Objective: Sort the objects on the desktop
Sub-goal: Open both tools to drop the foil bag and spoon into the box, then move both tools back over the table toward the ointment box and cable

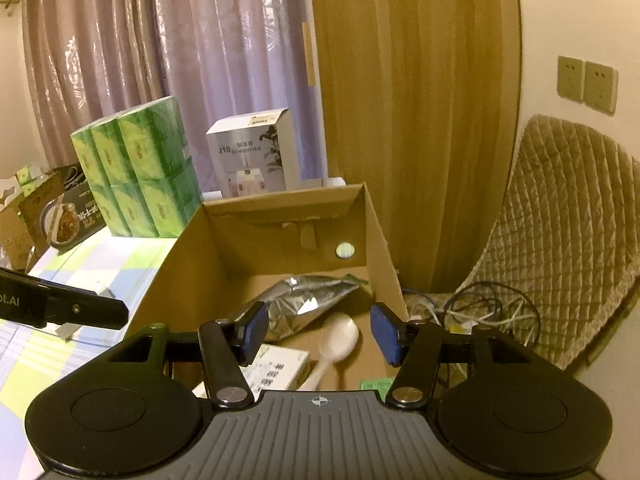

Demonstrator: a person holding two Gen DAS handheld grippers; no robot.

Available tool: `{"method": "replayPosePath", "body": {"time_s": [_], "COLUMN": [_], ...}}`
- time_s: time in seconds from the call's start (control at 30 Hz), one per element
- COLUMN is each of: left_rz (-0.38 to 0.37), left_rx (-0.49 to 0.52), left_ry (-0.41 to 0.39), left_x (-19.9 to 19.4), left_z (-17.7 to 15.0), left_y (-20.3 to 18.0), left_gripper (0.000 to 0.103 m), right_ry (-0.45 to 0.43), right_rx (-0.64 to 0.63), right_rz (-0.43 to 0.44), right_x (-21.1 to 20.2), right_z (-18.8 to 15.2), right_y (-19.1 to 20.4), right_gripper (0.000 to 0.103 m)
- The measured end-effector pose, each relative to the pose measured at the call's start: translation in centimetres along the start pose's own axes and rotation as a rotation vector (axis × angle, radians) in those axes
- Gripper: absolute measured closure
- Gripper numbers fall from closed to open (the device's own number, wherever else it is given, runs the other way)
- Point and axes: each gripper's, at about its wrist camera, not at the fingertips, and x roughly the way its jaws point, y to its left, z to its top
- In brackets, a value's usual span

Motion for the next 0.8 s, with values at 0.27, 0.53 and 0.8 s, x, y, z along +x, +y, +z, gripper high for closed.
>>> {"method": "replayPosePath", "body": {"time_s": [0.27, 0.53, 0.8], "left_rz": [0.028, 0.068, 0.167], "left_rx": [-0.019, -0.031, -0.055], "left_ry": [0.005, -0.011, -0.002], "left_x": [-2.0, -5.5, -9.7], "left_z": [-2.1, -4.5, -8.7], "left_y": [1.6, 3.9, 8.4], "left_gripper": [0.048, 0.039, 0.022], "right_ry": [0.001, -0.021, -0.014], "right_rx": [0.023, 0.008, -0.028], "right_rz": [0.008, 0.042, 0.107], "right_x": [-2.2, -5.2, -7.5], "right_z": [-1.2, -2.0, -3.7], "right_y": [1.1, 4.5, 9.0], "right_gripper": [0.044, 0.025, 0.018]}}
